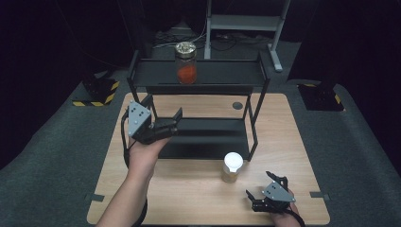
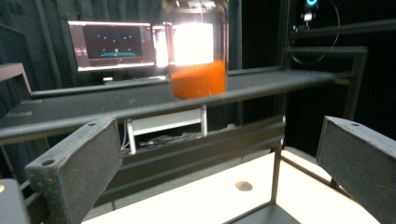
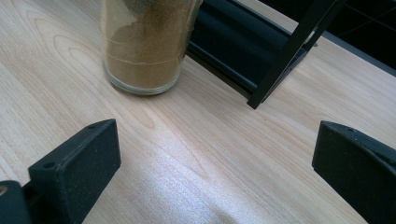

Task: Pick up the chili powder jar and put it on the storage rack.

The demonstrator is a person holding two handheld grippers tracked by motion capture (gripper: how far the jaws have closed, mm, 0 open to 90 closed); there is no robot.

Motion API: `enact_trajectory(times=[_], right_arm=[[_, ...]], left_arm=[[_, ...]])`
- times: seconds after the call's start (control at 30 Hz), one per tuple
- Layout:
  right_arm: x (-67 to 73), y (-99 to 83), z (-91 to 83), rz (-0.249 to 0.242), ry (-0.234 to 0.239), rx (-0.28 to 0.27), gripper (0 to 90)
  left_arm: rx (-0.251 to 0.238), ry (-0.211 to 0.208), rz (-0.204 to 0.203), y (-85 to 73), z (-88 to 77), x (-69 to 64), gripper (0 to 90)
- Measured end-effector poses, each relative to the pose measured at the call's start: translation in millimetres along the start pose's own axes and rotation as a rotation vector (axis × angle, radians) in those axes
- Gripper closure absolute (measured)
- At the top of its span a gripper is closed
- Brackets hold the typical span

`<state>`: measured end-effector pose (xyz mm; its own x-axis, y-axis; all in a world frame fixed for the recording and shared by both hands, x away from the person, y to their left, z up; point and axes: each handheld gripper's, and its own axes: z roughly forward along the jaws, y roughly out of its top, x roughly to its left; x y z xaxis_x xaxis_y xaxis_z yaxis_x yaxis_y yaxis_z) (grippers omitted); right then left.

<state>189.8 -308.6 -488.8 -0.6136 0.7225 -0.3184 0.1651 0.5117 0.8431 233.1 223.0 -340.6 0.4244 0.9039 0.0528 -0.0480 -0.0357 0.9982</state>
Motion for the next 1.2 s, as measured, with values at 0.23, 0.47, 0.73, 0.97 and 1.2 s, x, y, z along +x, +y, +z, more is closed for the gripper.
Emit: enact_trajectory(times=[0.23,0.47,0.73,0.97,1.2], right_arm=[[-0.2,0.3,0.4,-0.004,0.002,0.001,0.0],[0.2,0.6,0.5,-0.008,0.001,0.003,0.0],[0.3,0.3,0.4,-0.009,0.001,0.001,0.0],[0.8,0.6,0.6,-0.012,0.0,0.003,0.0],[1.4,1.0,0.6,-0.017,-0.001,0.005,0.0]], left_arm=[[0.026,-0.006,-0.011,-20.3,-13.0,-6.0,0.3],[0.059,-0.021,-0.002,-39.6,-22.5,-14.9,0.3],[0.101,-0.02,-0.002,-61.4,-35.2,-20.0,0.3],[0.161,-0.027,-0.036,-86.0,-47.7,-19.6,0.3],[0.213,-0.029,-0.054,-107.1,-56.0,-21.2,0.3]])
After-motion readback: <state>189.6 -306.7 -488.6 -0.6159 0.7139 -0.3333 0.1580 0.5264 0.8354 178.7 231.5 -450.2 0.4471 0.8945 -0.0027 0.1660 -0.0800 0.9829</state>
